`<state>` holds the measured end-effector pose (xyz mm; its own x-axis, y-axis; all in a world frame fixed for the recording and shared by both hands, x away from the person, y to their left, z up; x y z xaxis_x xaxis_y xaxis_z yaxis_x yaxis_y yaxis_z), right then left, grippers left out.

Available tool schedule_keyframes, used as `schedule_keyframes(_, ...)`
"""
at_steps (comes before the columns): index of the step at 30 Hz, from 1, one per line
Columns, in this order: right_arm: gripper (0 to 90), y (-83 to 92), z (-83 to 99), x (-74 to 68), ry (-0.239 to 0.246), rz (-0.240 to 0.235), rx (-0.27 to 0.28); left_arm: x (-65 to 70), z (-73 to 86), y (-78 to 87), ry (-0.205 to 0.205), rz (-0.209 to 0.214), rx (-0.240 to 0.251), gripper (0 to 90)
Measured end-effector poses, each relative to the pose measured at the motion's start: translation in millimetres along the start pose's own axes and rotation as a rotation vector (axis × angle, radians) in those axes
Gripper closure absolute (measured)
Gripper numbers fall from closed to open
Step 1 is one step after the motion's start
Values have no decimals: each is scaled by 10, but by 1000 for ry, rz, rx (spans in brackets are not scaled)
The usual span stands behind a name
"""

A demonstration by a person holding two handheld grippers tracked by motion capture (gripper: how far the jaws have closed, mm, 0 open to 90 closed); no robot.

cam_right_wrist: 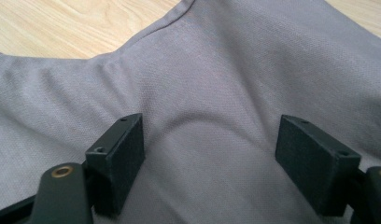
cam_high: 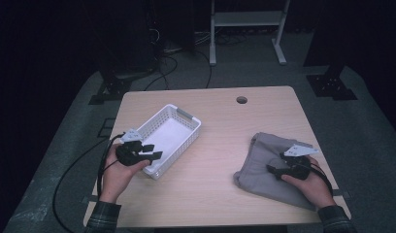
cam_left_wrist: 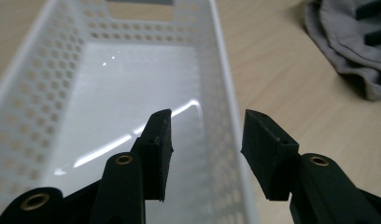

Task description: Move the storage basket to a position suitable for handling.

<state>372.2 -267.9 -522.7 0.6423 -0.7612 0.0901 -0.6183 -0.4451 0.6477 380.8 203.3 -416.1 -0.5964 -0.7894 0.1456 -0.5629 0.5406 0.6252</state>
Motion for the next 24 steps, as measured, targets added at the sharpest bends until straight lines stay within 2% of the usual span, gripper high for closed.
schedule_keyframes(4,225,0,0,0,0,0,0,-283,-149,20,-1,-64,34,515)
schedule_keyframes(6,224,0,0,0,0,0,0,-431,-198,20,-8,-101,36,517)
schedule_keyframes(9,224,-1,0,1,-1,0,-1,-663,-247,-19,18,-139,39,523)
schedule_keyframes(12,225,-2,-1,1,-3,-1,0,-882,-249,-110,26,-162,17,529)
schedule_keyframes(14,225,-2,-1,1,-3,-1,0,-995,-238,-171,45,-165,9,537)
schedule_keyframes(18,224,-2,-1,0,-3,-1,0,-1153,-198,-284,80,-177,-3,559)
schedule_keyframes(21,225,-2,-1,1,-3,-1,0,-1214,-147,-376,102,-163,-35,573)
schedule_keyframes(24,225,-3,-1,1,-4,-2,1,-1261,-102,-446,102,-173,-68,612)
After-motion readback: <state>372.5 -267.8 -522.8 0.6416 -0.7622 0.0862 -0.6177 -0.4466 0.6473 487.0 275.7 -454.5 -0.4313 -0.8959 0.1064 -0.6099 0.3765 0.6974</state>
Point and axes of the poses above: each handheld gripper's, and its own axes: y roughly backward along the jaws, z roughly out of its underside, x roughly to its right, the point moved 6 cm from there along -y, roughly forward along the jaws, and after that the axes turned 6 degrees about y, right-handed, at the moved point
